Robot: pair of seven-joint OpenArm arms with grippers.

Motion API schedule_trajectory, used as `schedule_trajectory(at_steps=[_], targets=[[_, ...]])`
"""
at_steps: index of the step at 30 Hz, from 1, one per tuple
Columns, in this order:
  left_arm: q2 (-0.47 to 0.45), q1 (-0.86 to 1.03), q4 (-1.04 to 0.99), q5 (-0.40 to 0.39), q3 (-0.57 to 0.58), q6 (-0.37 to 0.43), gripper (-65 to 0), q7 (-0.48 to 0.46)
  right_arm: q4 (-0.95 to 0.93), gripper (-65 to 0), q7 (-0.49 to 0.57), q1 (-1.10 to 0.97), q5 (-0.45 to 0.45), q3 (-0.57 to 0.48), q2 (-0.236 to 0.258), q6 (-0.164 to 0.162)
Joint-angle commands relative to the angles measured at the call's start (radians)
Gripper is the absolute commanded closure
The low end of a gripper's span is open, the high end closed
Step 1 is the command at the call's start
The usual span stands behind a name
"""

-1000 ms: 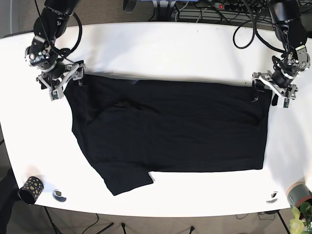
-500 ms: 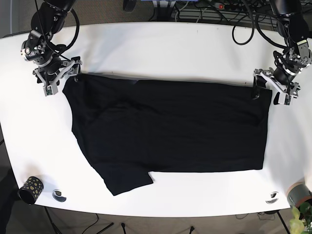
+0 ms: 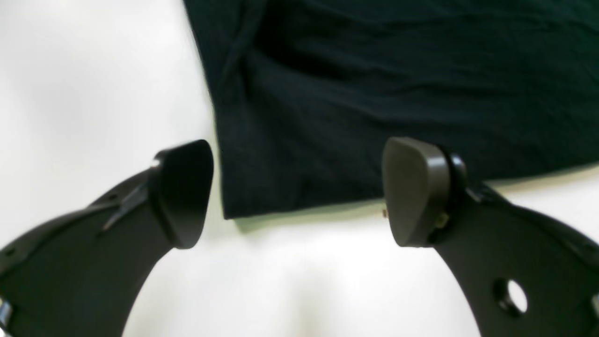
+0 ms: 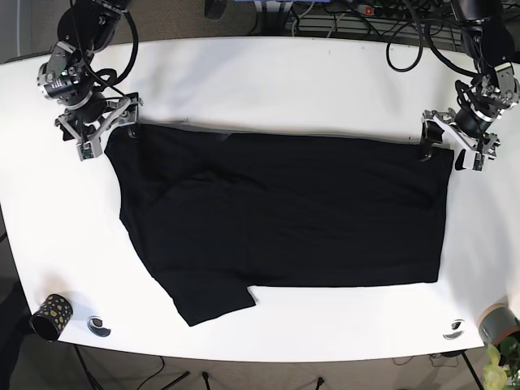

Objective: Fold the T-shirt properly
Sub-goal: 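Release the corners and reposition both grippers along the collar edge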

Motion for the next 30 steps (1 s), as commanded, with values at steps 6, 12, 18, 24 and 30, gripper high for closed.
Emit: schedule_trajectory(at_steps=[6, 12, 18, 24, 30], targets=[[0.012, -0.014, 0.022, -0.014, -0.007, -0.001, -52.2, -0.026, -0.142, -51.0, 0.020, 0.088, 0.012, -0.001, 0.028, 0.002], [0.014, -0.014, 0.022, -0.013, -0.007, -0.001, -52.2, -0.026, -0.266, -51.0, 0.047, 0.147, 0.012, 0.002, 0.075, 0.002], [0.015, -0.014, 0.024, -0.014, -0.010, -0.001, -52.2, -0.026, -0.358, -51.0, 0.121, 0.151, 0.015, 0.004, 0.132, 0.002], [0.015, -0.018, 0.024, -0.014, -0.089, -0.001, -52.2, 0.034, -0.358, -51.0, 0.121, 0.148, 0.015, 0.004, 0.140, 0.002], [0.055, -0.067, 0.022, -0.005, -0.168, -0.001, -52.2, 0.112, -0.352, -51.0, 0.118, 0.127, 0.021, 0.001, 0.104, 0.002]])
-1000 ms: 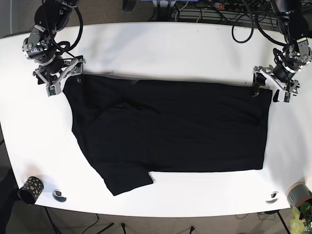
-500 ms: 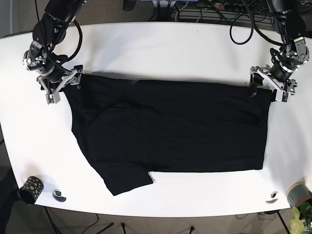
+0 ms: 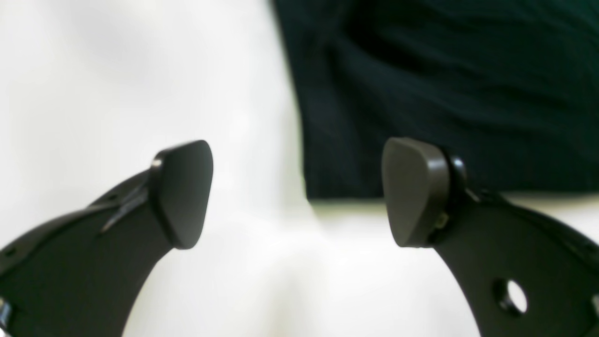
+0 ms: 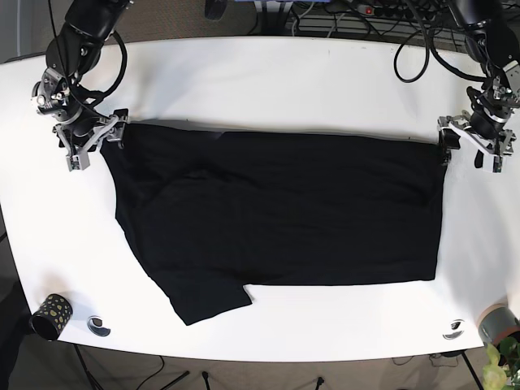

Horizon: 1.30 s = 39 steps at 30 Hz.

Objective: Fold the T-shirt properly
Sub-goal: 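Release the corners and reposition both grippers along the collar edge, then grasp the collar edge with both grippers and drag it back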

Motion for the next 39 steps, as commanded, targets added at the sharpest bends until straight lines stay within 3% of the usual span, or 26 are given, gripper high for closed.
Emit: schedule_trajectory(at_steps=[1, 7, 17, 19, 23, 24, 26, 28, 32, 34, 39], targets=[[-0.008, -0.013, 0.016, -0.013, -0.008, -0.002, -52.2, -0.015, 0.023, -51.0, 0.005, -0.007, 0.010, 0.001, -0.005, 0.003], [-0.006, -0.019, -0.058, -0.018, 0.045, -0.002, -52.2, -0.020, 0.075, -51.0, 0.005, -0.031, 0.004, -0.035, -0.042, 0.003], [0.000, -0.078, -0.156, -0.019, 0.059, -0.002, -51.4, -0.018, 0.083, -50.9, 0.006, -0.039, 0.003, -0.085, -0.048, 0.003], [0.018, -0.098, -0.161, -0.012, 0.059, -0.002, -46.5, -0.016, 0.081, -50.9, 0.008, -0.036, 0.003, -0.085, -0.048, 0.003], [0.029, -0.133, -0.199, 0.022, 0.059, -0.002, -22.4, -0.015, 0.081, -49.6, 0.009, -0.034, 0.003, -0.085, -0.048, 0.003], [0.030, -0.142, -0.216, 0.037, 0.059, -0.002, -14.2, -0.015, 0.081, -46.5, 0.011, -0.034, 0.003, -0.085, -0.048, 0.003], [0.032, -0.157, -0.236, 0.059, 0.059, -0.002, -4.4, -0.015, 0.081, -37.7, 0.011, -0.033, 0.003, -0.085, -0.048, 0.003], [0.032, -0.157, -0.238, 0.074, 0.059, -0.002, 0.0, -0.013, 0.081, -26.8, 0.011, -0.033, 0.003, -0.087, -0.048, 0.003], [0.032, -0.148, -0.207, 0.074, 0.059, -0.004, 0.0, -0.013, 0.081, -8.1, 0.011, -0.033, 0.003, -0.084, -0.045, 0.003], [0.032, -0.125, -0.185, 0.073, 0.059, -0.004, 0.0, -0.013, 0.083, -1.7, 0.011, -0.033, 0.003, -0.084, -0.043, 0.003], [0.030, -0.073, -0.096, 0.073, 0.059, -0.005, 0.0, -0.013, 0.084, 0.0, 0.006, -0.042, 0.003, -0.082, -0.042, 0.003]])
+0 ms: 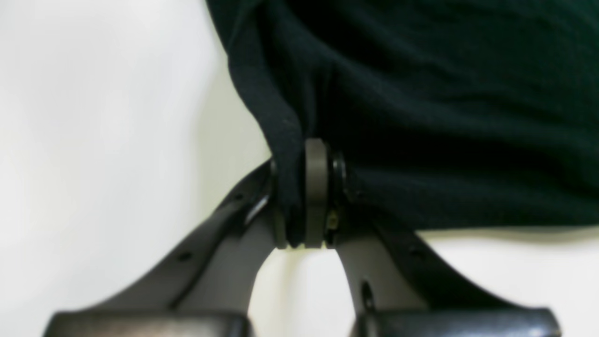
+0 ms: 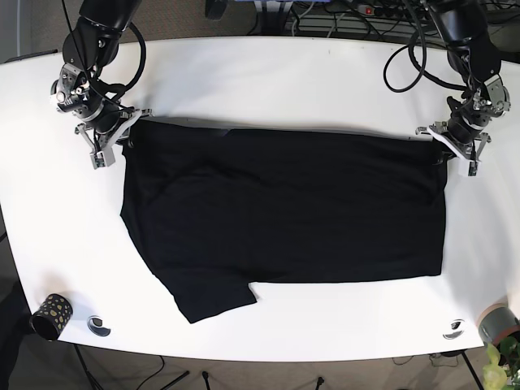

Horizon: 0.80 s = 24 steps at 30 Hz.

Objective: Fold the T-shirt properly
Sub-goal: 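Grasp the collar edge with both grippers and drag it back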

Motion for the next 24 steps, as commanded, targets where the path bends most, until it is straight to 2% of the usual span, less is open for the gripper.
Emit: schedule_trajectory(at_steps=[1, 6, 12, 24], targets=[[-0.018, 0.009, 0.068, -0.002, -0.005, -0.005, 0.0, -0.015, 0.016, 0.0, -0.011, 0.000, 0.000, 0.004, 0.014, 0.006], [-0.020, 0.069, 0.152, 0.003, -0.014, -0.088, 0.0, 0.068, 0.102, 0.0, -0.011, -0.065, 0.006, 0.006, 0.015, 0.006], [-0.018, 0.159, 0.248, 0.004, -0.072, -0.092, 0.0, 0.142, 0.240, 0.0, -0.011, -0.172, 0.007, 0.006, 0.008, 0.006], [-0.020, 0.316, 0.323, 0.004, -0.131, -0.092, 0.0, 0.148, 0.327, 0.0, -0.011, -0.338, 0.009, 0.007, 0.005, 0.006]])
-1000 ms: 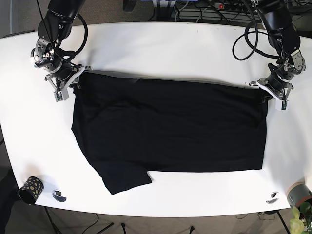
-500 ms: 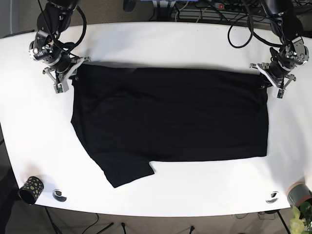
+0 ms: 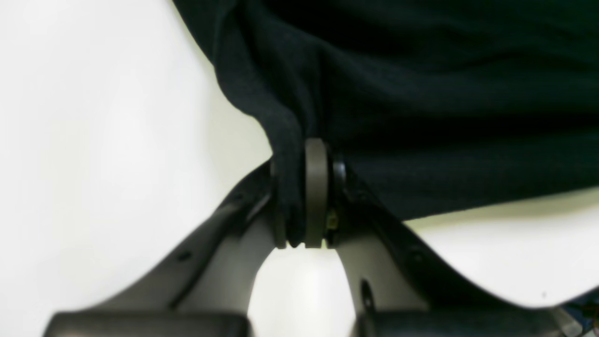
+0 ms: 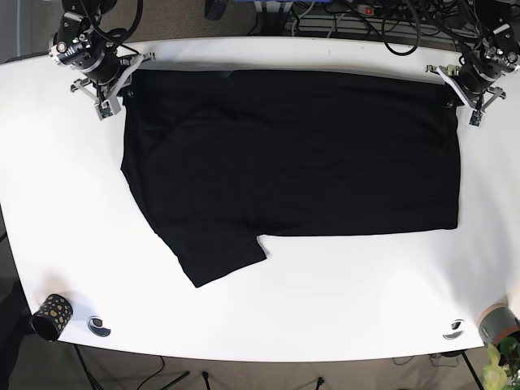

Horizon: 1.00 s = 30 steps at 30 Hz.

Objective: Fold the T-shirt properly
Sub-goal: 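Grasp the collar edge with both grippers and drag it back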

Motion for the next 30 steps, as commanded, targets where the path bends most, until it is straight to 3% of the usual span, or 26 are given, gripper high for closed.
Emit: schedule_trajectory(at_steps=[1, 4, 6, 8, 10, 12, 16, 19, 26, 30], targets=[[-0.020, 0.012, 0.021, -0.004, -0.033, 0.003, 0.0, -0.016, 0.023, 0.0, 0.017, -0.016, 0.007, 0.007, 0.015, -0.002], [-0.020, 0.022, 0.019, -0.004, -0.053, 0.003, -5.8, -0.016, 0.023, 0.0, 0.017, -0.027, 0.007, 0.007, 0.015, -0.002], [-0.022, 0.022, 0.019, -0.004, -0.055, 0.003, -15.4, -0.016, 0.023, 0.0, 0.017, -0.029, 0.007, 0.007, 0.014, -0.002], [-0.022, 0.025, 0.021, -0.004, -0.056, 0.003, -29.6, -0.014, 0.023, -1.0, 0.017, -0.029, 0.007, 0.007, 0.005, -0.002], [-0.022, 0.035, 0.022, -0.004, -0.056, 0.003, -41.9, -0.014, 0.023, -5.2, 0.017, -0.027, 0.007, 0.012, -0.011, -0.002], [-0.037, 0.042, 0.022, -0.007, -0.056, 0.003, -50.7, -0.014, 0.034, -15.1, 0.017, -0.024, 0.007, 0.050, -0.018, -0.002], [-0.052, 0.043, 0.024, -0.015, -0.073, 0.003, -47.2, -0.014, 0.078, -33.8, 0.017, -0.024, 0.007, 0.079, -0.055, -0.002], [-0.052, 0.042, 0.028, -0.050, -0.122, 0.003, -46.1, -0.014, 0.129, -42.5, 0.017, -0.027, 0.007, 0.108, -0.071, -0.002], [-0.052, 0.037, 0.099, -0.104, -0.145, 0.003, -45.8, -0.012, 0.171, -44.5, 0.017, -0.018, 0.007, 0.110, -0.089, -0.002], [-0.052, 0.011, 0.117, -0.106, -0.088, 0.003, -45.8, 0.035, 0.166, -44.5, 0.016, 0.036, 0.000, 0.110, -0.089, -0.002]])
